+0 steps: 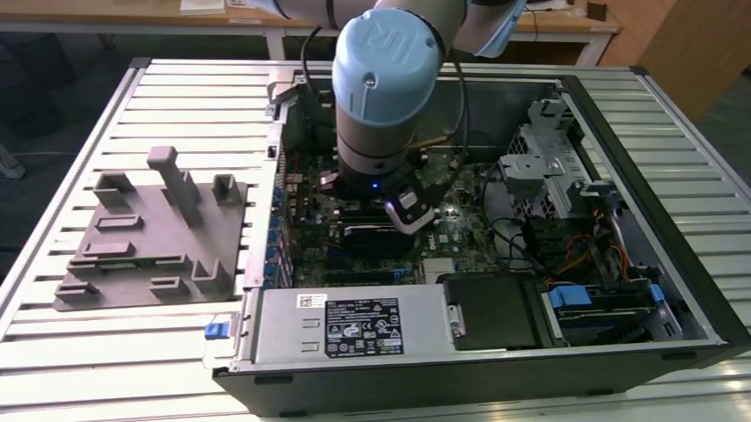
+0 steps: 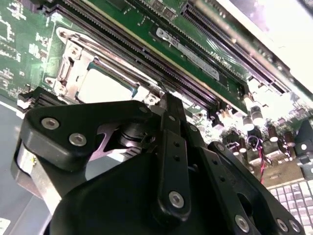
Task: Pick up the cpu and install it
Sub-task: 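Install the second cpu locking lever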
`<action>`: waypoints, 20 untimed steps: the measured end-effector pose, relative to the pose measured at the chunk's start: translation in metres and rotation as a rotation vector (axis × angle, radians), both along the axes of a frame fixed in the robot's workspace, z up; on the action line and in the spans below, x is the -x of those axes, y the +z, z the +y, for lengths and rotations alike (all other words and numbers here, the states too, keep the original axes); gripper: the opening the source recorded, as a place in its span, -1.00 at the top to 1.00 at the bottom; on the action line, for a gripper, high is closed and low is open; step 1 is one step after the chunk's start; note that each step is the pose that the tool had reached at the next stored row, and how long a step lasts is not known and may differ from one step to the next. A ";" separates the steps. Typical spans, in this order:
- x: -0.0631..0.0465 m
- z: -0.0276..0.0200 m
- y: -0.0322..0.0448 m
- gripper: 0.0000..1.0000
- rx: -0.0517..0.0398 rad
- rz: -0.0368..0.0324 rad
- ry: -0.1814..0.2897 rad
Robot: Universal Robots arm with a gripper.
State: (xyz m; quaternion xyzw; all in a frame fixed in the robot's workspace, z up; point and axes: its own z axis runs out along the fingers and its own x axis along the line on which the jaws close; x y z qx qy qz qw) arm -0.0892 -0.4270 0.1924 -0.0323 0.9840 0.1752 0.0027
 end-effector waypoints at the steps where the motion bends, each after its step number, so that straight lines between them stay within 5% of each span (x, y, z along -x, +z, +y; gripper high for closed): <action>1: 0.000 0.0000 0.0012 0.79 -0.0002 -0.0001 0.000; 20: 0.000 0.0012 0.0300 0.79 0.0000 0.0000 0.000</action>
